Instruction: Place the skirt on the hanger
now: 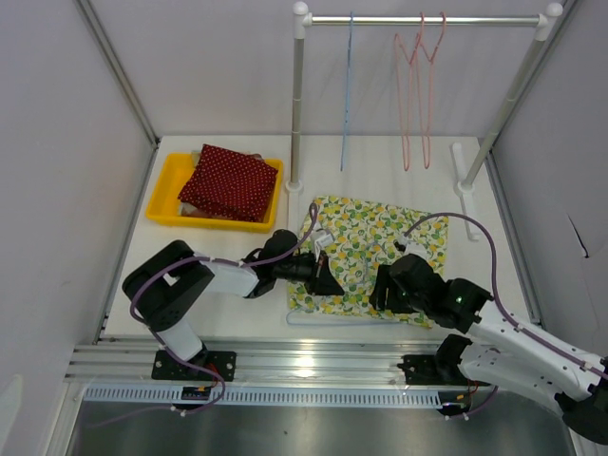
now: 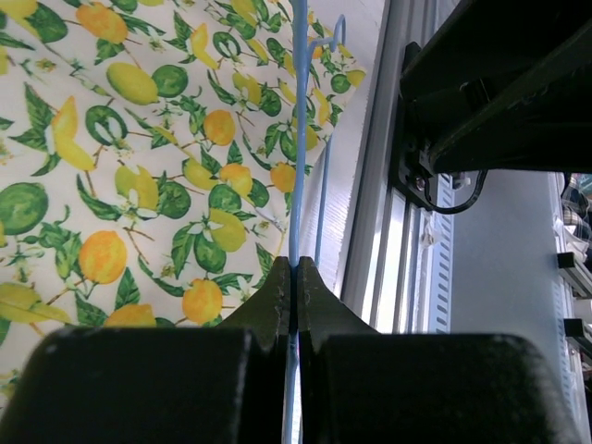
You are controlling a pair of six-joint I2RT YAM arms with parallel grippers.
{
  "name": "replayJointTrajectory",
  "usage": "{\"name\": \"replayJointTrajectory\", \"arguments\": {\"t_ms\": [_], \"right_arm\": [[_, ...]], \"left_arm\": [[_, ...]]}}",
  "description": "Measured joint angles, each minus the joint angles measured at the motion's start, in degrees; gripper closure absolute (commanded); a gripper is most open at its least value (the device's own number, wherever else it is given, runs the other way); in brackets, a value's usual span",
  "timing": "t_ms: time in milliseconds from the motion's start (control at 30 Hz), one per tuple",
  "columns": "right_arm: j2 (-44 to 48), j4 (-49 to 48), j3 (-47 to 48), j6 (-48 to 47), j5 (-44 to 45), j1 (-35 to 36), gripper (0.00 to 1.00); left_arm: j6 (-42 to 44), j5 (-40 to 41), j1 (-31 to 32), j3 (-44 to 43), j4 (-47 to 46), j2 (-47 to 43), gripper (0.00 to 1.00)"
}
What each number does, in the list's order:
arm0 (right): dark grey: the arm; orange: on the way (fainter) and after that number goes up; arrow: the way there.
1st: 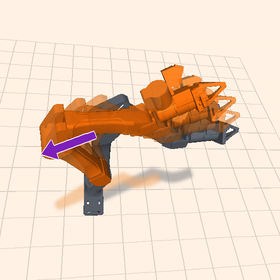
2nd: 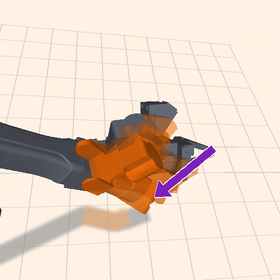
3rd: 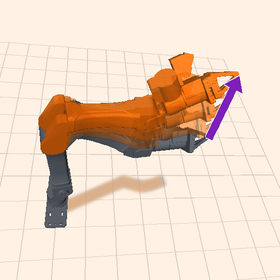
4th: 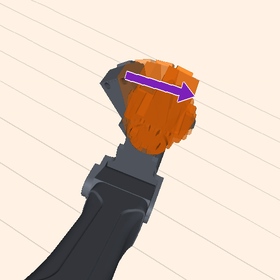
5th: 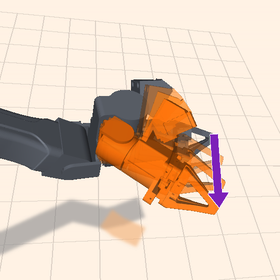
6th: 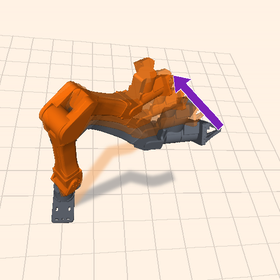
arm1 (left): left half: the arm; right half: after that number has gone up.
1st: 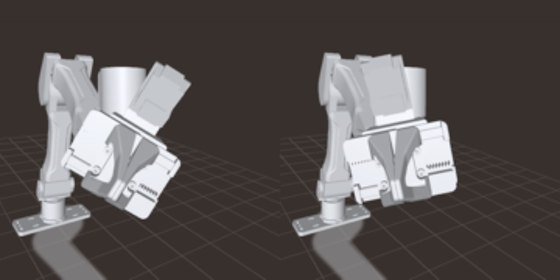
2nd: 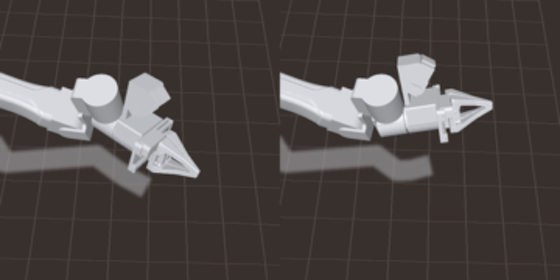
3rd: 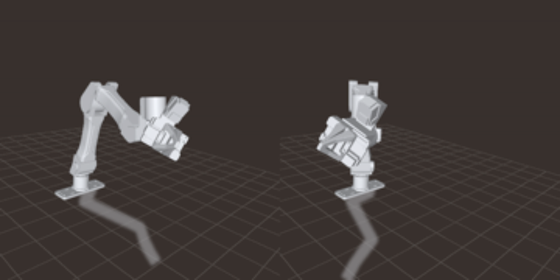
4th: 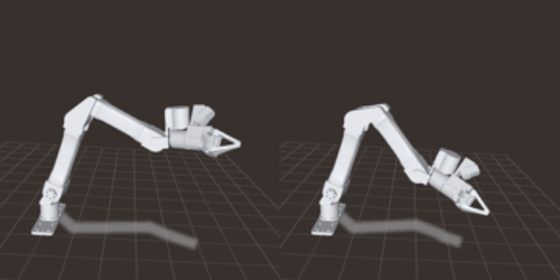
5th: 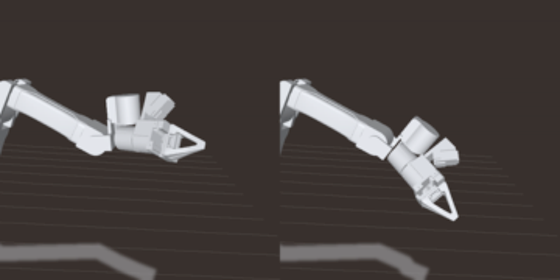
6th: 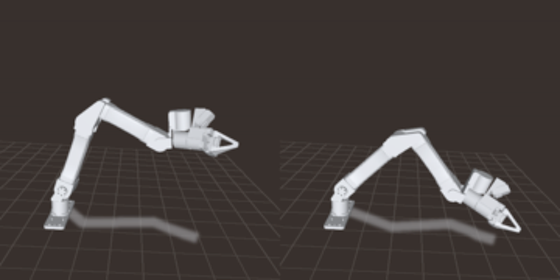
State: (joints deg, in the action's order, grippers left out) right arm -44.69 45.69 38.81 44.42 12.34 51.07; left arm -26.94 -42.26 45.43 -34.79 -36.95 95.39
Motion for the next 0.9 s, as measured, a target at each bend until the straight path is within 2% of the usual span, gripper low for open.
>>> {"name": "replayJointTrajectory", "arguments": {"t_ms": [267, 533, 900], "right_arm": [[-1.2, -5.31, -3.37, -0.09, -1.27, 2.58, 0.3], [-2.12, -10.99, -5.07, -0.94, -2.6, 4.31, 0.29], [-8.09, -18.45, -5.99, -3.06, -3.82, 7.96, 0.24]], "left_arm": [[0.02, 0.0, -2.56, 1.36, -1.55, 1.03, 1.0], [0.94, 0.0, -3.87, 1.81, -1.49, 1.11, 1.0], [1.68, -0.13, -7.17, 3.5, -1.49, 1.36, 1.0]]}}
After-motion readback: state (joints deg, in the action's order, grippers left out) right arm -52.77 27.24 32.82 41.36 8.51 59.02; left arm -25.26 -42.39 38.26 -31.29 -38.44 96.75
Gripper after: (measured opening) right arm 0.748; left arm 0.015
